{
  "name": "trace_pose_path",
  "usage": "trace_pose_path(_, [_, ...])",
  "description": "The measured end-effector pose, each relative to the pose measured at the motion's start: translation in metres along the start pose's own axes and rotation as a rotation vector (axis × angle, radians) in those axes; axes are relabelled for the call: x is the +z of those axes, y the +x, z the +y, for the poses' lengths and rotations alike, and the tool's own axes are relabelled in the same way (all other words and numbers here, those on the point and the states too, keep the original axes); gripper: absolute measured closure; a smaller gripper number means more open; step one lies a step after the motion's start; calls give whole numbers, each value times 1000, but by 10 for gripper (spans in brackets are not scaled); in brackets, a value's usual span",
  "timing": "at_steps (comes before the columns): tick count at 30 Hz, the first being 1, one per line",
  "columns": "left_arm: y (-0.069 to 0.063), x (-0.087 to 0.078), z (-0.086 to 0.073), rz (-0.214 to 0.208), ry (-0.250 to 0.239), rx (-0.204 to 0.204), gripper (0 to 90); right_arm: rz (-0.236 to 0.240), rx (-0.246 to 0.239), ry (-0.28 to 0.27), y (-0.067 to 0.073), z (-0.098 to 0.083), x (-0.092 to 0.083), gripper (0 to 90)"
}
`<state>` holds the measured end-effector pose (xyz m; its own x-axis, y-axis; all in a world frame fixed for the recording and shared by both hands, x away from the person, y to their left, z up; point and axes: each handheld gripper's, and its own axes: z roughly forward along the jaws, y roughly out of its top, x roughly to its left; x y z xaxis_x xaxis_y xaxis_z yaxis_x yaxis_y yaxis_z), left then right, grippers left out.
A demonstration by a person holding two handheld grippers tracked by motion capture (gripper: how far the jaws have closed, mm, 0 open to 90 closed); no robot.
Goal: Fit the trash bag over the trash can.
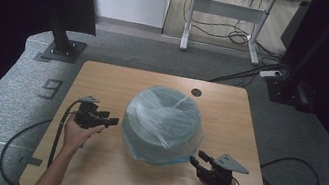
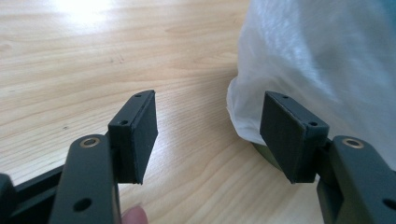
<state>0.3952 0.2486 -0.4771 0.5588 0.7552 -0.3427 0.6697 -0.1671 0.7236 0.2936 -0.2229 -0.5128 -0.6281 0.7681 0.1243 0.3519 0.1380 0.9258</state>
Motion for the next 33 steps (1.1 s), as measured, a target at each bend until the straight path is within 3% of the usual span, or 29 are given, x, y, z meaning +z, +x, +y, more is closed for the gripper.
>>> trace_pose_path(3, [-1,-15,-1,-20,-34,10,362,4,15,-6,-1,-1,-2,463])
trace_pose_path(9, [-18,-37,5,-53,-41,92,370,-8,51,18,-1,-1,-9,292])
trace_pose_path(17, [-50,-64,26,-69,-67,230,367,-14,44,19,0,-8,-26,256])
trace_pose_path(24, [-68,-66,44,-76,-50,245,353,-40,103,33,-15,-18,-35,270])
trace_pose_path(33, [-83,-67,65,-108,-62,250,328,-64,135,46,-23,-24,-45,285])
